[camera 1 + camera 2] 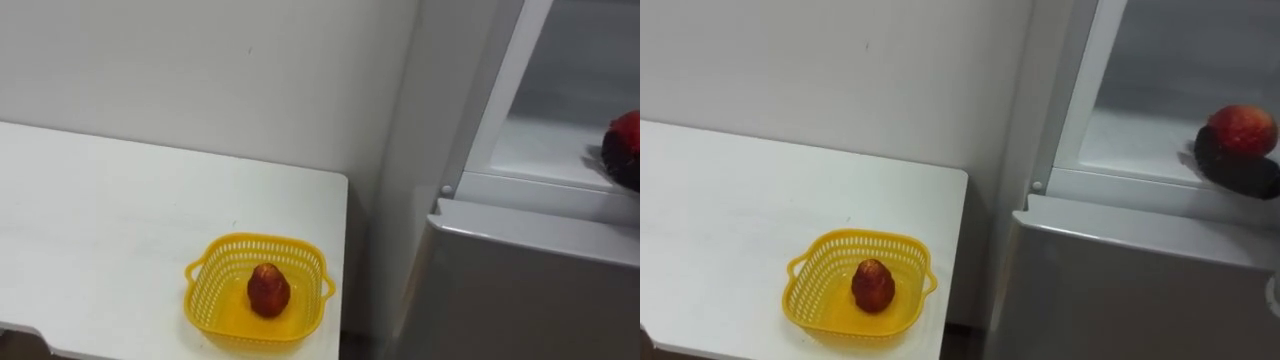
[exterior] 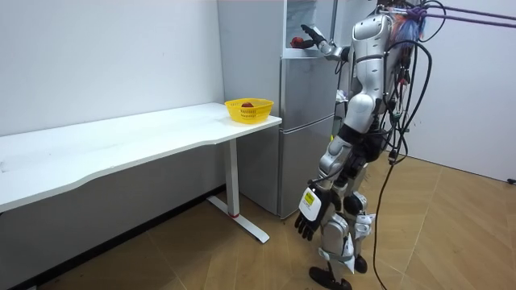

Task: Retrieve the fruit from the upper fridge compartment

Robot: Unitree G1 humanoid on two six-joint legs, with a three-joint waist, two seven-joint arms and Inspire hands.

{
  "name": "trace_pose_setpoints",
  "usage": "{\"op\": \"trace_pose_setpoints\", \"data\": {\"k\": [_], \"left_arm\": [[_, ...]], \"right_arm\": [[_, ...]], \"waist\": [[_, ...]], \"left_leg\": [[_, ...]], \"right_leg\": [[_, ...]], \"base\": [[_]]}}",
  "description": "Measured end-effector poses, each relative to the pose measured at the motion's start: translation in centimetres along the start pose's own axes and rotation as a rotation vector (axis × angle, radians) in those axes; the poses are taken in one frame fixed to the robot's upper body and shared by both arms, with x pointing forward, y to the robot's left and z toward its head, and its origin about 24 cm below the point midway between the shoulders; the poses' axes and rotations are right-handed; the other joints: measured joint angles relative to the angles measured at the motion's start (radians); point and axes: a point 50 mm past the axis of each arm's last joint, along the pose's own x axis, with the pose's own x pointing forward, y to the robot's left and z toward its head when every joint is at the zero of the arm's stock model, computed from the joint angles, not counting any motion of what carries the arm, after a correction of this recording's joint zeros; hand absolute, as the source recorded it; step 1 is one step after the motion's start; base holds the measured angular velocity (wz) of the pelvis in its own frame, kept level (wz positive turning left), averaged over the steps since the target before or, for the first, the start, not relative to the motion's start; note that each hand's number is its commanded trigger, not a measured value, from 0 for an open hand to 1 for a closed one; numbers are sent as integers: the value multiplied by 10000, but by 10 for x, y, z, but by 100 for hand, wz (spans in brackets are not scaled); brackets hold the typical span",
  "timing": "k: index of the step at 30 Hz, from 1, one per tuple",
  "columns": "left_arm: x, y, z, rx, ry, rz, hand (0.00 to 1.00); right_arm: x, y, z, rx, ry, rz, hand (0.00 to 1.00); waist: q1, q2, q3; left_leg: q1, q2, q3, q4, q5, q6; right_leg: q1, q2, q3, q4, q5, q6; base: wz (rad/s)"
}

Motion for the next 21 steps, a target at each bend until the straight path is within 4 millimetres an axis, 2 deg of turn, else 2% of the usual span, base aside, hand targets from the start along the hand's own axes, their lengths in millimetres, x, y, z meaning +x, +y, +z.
{"op": "trace_pose_setpoints", "data": {"k": [11, 14, 18, 21], "left_arm": [[0, -1, 1, 1, -128, -102, 0], [0, 0, 2, 5, -156, -102, 0], [0, 2, 3, -70, -241, -5, 0], [0, 4, 3, -139, -234, 71, 0]], "right_arm": [[4, 1, 2, 243, 87, 399, 0], [6, 1, 1, 473, 258, 556, 0], [8, 2, -7, 1665, 1143, 971, 0], [9, 3, -5, 2031, 1225, 1338, 0]], "waist": [[-70, -9, -5], [-60, -40, -26], [-26, -118, -79], [-53, -137, -91]], "left_leg": [[-14, 2, 12, -12, 5, 4], [-12, 10, 49, -14, 24, 11], [-6, 10, 54, -32, 26, 12], [-22, 10, 62, -37, 26, 12]], "right_leg": [[-12, -36, -115, 7, 2, -2], [-14, -40, -122, 9, 2, -2], [-22, -40, -119, 12, 2, -3], [-62, -39, -90, 12, 2, -3]], "base": [[0], [0], [0], [-1]]}}
